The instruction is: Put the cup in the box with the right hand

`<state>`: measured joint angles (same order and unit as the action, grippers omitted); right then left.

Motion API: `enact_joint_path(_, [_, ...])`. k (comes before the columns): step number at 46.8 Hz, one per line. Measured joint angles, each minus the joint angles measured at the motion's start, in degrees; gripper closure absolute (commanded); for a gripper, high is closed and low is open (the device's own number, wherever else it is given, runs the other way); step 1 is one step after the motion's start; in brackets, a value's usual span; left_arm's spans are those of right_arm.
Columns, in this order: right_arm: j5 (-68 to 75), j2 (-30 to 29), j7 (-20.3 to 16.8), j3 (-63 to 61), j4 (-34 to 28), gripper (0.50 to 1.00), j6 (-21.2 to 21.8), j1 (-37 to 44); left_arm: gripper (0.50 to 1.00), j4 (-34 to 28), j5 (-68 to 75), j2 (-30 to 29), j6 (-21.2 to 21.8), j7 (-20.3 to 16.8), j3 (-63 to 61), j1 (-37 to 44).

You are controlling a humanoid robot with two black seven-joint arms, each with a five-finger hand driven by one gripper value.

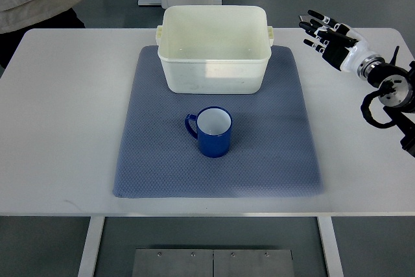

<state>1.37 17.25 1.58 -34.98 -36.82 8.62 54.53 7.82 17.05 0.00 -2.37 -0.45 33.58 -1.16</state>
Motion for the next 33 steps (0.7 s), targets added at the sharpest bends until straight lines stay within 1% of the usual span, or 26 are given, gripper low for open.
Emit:
enact_joint_path(10, [-0.19, -0.87, 0.03, -0.01, 0.0, 0.5, 0.0, -0.01, 0.5, 0.0, 0.0, 0.0, 0.0, 0.0, 0.0, -0.05])
enact_joint_path(33, [-0.23, -0.88, 0.03, -0.08, 0.0, 0.5, 0.09, 0.4, 0.5, 0.0, 0.0, 0.0, 0.0, 0.03, 0.04, 0.55])
